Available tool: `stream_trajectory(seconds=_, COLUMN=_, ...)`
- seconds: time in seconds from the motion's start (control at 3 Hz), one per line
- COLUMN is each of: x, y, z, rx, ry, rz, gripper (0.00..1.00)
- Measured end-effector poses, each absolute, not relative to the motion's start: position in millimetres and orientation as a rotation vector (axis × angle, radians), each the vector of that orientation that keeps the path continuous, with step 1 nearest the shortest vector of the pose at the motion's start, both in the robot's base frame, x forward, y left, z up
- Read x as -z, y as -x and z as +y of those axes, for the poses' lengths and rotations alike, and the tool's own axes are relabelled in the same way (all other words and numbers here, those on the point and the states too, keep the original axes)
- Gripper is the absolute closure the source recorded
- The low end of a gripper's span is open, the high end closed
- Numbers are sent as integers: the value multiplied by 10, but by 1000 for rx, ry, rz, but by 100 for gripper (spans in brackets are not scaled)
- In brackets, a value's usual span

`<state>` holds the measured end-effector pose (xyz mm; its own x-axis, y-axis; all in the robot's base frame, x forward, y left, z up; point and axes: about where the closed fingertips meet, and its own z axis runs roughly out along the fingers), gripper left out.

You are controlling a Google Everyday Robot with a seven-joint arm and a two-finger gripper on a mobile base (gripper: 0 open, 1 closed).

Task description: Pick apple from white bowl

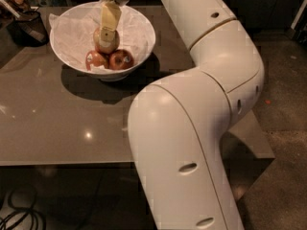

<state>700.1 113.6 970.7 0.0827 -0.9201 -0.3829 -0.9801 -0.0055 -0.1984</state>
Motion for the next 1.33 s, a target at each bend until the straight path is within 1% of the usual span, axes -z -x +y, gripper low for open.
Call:
stream_trajectory(seconds=0.67, x=-9397, y=-7160, z=1141, rx=-249, ry=1935, rz=1947, gripper=14)
stream_trajectory(seconds=1.33, x=-9255, y=-7186, z=1220, rx=-297, ry=1928, rz=1977, gripper=14)
